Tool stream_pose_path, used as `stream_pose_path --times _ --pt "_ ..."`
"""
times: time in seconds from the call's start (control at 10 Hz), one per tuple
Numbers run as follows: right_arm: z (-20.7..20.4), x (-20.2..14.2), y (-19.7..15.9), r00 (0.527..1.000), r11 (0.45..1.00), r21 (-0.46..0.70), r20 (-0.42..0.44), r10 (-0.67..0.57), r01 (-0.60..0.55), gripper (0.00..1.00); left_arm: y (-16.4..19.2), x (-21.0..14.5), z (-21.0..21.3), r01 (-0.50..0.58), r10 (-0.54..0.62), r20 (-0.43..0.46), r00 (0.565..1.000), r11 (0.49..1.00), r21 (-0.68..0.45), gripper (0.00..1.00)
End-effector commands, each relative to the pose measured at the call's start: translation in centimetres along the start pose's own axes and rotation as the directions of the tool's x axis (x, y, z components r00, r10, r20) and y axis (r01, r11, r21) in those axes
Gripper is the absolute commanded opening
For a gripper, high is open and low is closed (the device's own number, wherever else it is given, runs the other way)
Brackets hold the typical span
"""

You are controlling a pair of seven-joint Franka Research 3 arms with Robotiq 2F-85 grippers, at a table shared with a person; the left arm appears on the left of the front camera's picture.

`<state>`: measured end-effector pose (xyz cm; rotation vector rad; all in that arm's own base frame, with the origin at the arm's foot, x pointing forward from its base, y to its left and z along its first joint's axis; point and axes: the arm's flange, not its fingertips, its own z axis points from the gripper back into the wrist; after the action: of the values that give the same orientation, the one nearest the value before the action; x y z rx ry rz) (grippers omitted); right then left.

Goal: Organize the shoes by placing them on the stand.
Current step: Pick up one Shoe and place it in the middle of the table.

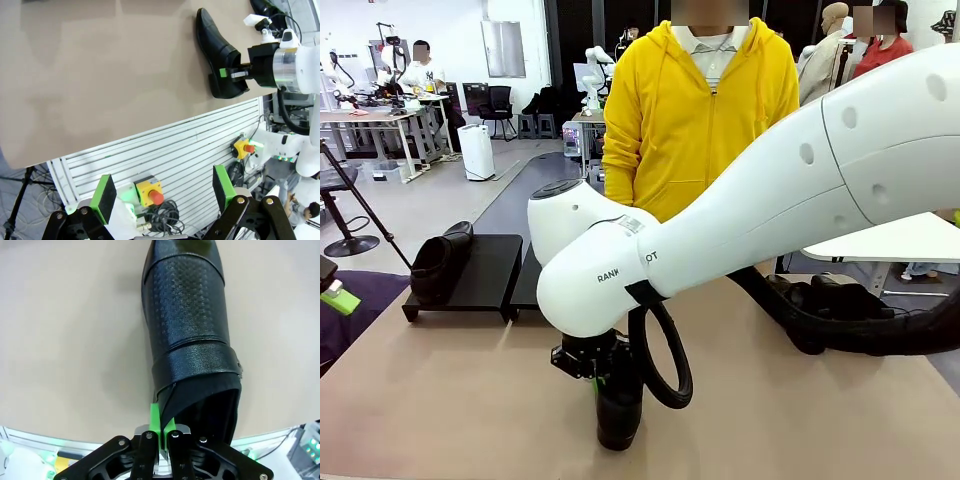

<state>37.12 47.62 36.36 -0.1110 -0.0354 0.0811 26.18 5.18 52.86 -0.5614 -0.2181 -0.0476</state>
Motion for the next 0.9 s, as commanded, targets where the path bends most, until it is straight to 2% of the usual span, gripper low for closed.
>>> stream_pose_path --times 0.0,0.1,0.2,0.5,0.7,0.8 --pt "0.8 0.1 -0.8 1.000 1.000 0.016 -0.006 0.020 -0.020 0.17 0.2 0.0 0.1 0.013 -0.013 0.002 1.000 1.000 -0.005 1.00" --pt "0.7 0.1 -0.8 1.000 1.000 0.024 -0.009 0.021 -0.020 0.76 0.2 0.0 0.1 0.013 -0.013 0.002 1.000 1.000 -0.005 1.00" --pt "0.9 0.0 -1.0 1.000 0.999 0.028 -0.005 0.020 -0.020 1.00 0.2 0.0 0.1 0.013 -0.013 0.002 1.000 1.000 -0.005 1.00" --pt "3.4 -0.5 -3.0 0.999 0.996 0.074 0.033 0.040 -0.042 1.00 0.2 0.0 0.1 0.013 -0.013 0.002 1.000 1.000 -0.005 1.00" --pt "8.8 -1.7 -8.9 0.996 0.978 0.200 0.075 0.052 -0.066 1.00 0.2 0.0 0.1 0.013 -0.013 0.002 1.000 1.000 -0.005 1.00" --pt "11.8 -2.8 -13.4 0.995 0.968 0.235 0.072 0.073 -0.088 1.00 0.2 0.0 0.1 0.013 -0.013 0.002 1.000 1.000 -0.005 1.00"
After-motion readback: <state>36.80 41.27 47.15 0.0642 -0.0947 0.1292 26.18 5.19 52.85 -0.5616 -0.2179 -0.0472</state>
